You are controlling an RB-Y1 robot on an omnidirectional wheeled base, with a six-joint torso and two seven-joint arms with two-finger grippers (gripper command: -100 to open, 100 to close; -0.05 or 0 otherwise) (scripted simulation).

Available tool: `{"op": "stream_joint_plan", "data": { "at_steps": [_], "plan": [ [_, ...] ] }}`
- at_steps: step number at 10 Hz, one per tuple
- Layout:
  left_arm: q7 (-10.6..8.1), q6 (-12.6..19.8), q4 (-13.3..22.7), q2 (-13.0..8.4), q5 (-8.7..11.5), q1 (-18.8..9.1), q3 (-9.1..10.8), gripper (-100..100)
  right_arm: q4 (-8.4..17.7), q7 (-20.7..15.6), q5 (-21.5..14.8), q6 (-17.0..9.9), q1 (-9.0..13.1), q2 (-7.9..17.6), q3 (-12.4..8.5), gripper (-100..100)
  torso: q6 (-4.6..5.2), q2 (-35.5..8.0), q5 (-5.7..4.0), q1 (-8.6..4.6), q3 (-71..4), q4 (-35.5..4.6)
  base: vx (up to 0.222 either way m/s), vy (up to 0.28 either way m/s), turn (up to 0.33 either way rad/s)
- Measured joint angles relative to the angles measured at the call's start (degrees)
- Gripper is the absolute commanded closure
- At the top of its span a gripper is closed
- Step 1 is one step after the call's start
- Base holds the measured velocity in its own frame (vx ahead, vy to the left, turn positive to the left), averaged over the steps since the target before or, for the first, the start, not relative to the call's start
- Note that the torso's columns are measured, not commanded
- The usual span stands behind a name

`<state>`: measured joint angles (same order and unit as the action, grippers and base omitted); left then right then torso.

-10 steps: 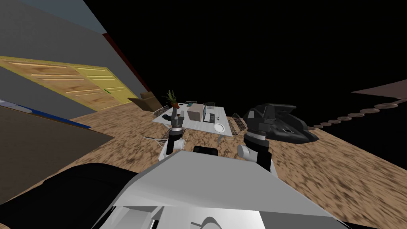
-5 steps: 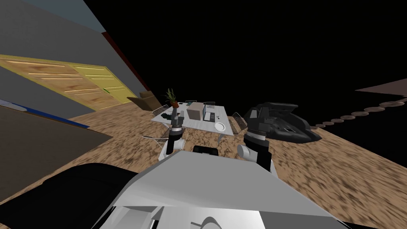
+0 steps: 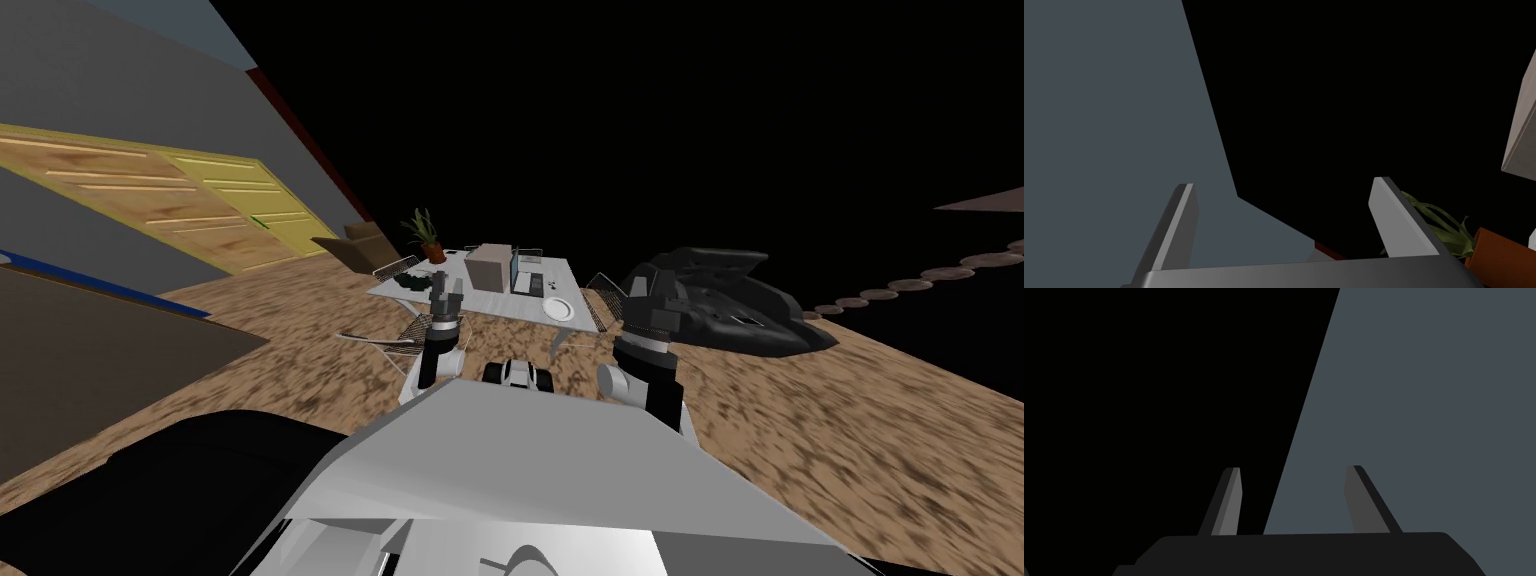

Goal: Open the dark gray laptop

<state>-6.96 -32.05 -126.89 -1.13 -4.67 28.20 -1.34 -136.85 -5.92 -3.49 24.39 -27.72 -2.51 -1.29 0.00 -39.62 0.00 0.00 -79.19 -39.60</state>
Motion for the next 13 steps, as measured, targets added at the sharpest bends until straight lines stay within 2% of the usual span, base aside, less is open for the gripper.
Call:
{"op": "stream_joint_plan", "data": {
  "at_steps": [2,5,9,13],
  "plan": [
    [0.1,1.25,0.11,-2.62,-0.29,-0.24,0.37,-100,0.03,0.0,0.0,-0.01,-0.01,0.0,0.0,0,0.0,-2.47,0.0,0.0,-5.07,-2.45,0.001,-0.007,-0.099],
    [0.1,4.83,0.46,-6.06,-0.82,-0.97,2.02,-100,0.03,0.0,0.0,-0.01,-0.01,0.0,0.0,0,-0.01,-2.65,-0.01,-0.01,-5.38,-2.68,0.005,-0.014,-0.171],
    [0.19,9.78,1.09,-7.82,-1.74,-1.56,4.31,-100,0.03,0.0,0.0,-0.01,-0.01,0.0,0.0,0,-0.01,-2.68,0.0,0.01,-5.37,-2.69,0.007,-0.014,-0.168],
    [-0.14,16.14,2.06,-8.97,-2.51,-3.47,7.66,-100,0.03,0.0,0.0,-0.01,-0.01,0.0,0.0,0,0.0,-2.66,0.0,0.0,-5.38,-2.68,0.01,-0.016,-0.196]
  ]
}}
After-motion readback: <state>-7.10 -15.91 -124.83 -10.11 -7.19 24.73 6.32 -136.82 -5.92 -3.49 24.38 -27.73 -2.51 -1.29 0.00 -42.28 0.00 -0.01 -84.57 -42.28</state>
